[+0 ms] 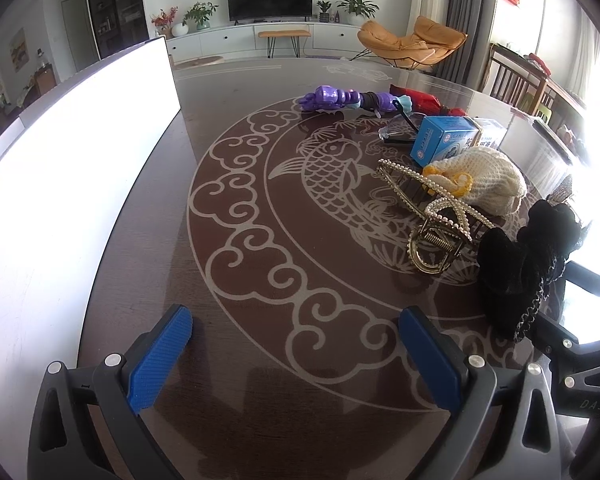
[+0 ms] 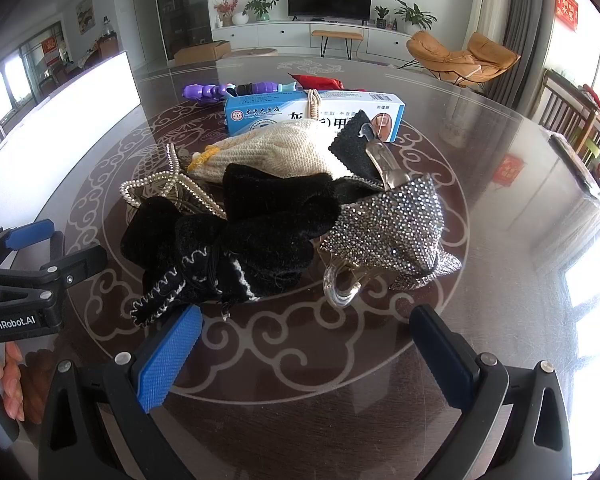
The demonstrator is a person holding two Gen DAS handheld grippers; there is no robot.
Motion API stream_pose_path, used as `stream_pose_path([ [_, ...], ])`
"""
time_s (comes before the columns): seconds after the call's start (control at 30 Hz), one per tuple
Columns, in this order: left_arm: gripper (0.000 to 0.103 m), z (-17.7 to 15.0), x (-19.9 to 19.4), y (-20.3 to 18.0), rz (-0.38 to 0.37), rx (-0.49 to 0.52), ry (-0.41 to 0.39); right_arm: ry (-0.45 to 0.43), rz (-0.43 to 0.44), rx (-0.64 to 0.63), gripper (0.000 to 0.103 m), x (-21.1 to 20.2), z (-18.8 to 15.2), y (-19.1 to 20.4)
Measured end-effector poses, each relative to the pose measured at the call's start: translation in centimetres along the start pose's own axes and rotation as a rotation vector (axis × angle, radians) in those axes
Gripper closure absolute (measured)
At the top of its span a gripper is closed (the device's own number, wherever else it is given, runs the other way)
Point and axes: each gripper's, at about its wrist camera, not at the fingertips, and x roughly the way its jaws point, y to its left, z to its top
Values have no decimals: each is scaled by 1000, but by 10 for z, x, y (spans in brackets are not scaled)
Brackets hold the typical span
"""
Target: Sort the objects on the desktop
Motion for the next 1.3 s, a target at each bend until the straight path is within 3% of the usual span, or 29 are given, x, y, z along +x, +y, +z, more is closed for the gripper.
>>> stream_pose_path([
  [1.3, 0, 1, 3, -1, 2, -1, -2, -1, -1, -1, 0, 0, -1, 0],
])
